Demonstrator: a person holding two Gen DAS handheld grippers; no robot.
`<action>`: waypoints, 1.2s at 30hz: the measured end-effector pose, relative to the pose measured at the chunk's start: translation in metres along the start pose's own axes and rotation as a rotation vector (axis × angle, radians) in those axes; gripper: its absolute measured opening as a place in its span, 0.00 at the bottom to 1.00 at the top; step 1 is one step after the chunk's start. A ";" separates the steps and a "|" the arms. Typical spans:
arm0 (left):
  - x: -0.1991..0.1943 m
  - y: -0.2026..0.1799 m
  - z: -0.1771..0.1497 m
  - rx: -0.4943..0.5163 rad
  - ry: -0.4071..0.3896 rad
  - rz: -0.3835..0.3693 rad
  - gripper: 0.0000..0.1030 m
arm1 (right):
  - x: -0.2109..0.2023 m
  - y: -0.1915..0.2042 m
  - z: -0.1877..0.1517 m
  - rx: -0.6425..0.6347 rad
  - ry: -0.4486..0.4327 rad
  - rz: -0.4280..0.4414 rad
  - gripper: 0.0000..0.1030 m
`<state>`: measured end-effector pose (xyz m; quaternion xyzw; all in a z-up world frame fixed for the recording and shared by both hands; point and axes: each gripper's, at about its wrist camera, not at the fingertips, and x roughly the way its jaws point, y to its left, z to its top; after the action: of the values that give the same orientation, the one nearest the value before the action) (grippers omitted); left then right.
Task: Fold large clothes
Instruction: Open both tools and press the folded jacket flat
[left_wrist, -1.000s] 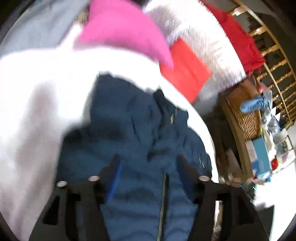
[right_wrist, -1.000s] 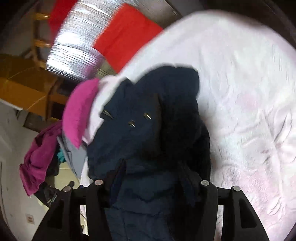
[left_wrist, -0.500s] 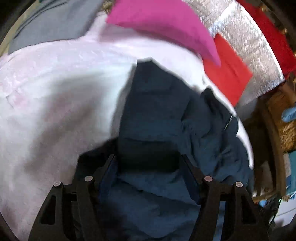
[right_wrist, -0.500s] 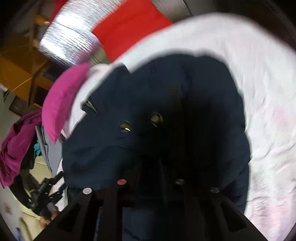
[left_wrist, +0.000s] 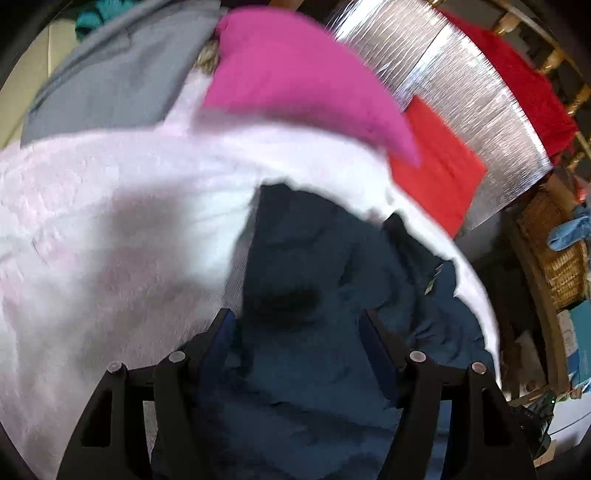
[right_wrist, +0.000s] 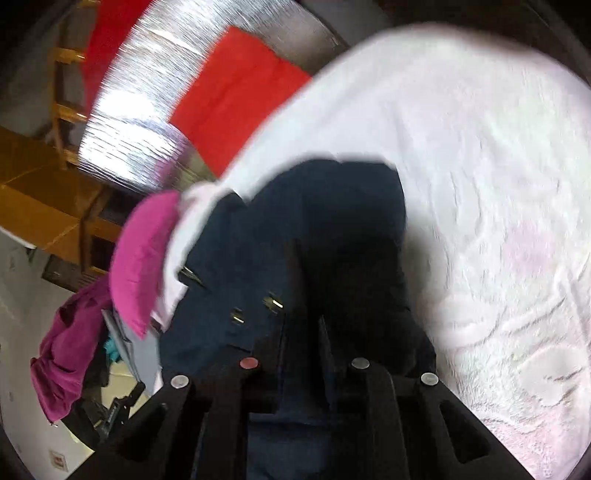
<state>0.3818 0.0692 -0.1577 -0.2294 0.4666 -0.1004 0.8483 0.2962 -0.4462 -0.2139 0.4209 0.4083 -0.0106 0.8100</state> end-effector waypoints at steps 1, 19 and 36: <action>0.013 0.002 -0.003 0.009 0.055 0.033 0.68 | 0.010 -0.004 0.000 0.014 0.039 -0.015 0.17; 0.017 -0.042 -0.020 0.290 0.019 0.178 0.68 | 0.004 -0.028 0.012 0.055 -0.086 -0.022 0.19; 0.026 -0.069 -0.039 0.437 -0.048 0.303 0.69 | 0.013 -0.014 0.022 0.019 -0.099 -0.004 0.21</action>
<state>0.3663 -0.0127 -0.1612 0.0294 0.4426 -0.0655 0.8938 0.3141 -0.4667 -0.2251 0.4267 0.3684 -0.0369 0.8251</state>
